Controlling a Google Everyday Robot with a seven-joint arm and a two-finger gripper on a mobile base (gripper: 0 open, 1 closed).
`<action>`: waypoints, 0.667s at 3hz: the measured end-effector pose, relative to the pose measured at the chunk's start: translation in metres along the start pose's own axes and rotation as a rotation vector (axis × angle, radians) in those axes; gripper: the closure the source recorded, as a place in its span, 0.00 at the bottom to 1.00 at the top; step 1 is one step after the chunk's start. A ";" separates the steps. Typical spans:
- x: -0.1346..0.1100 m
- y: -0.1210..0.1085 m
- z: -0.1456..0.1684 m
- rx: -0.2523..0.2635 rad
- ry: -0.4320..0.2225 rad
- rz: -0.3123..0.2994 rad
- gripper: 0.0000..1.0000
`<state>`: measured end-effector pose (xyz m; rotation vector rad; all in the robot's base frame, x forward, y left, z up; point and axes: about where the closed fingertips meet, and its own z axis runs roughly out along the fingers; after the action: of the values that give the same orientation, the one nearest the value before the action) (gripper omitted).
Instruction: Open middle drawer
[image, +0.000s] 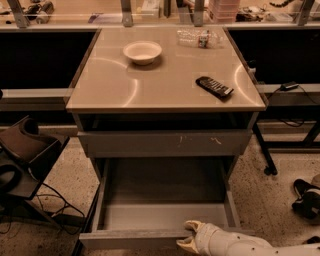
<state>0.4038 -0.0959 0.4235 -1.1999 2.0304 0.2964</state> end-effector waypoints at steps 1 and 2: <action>0.000 0.000 0.000 0.000 0.000 0.000 0.34; 0.000 0.000 0.000 0.000 0.000 0.000 0.11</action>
Offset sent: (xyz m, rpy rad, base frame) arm 0.0000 0.0000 0.0000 0.0000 0.0000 0.0000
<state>0.4038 -0.0958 0.4235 -1.2000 2.0304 0.2965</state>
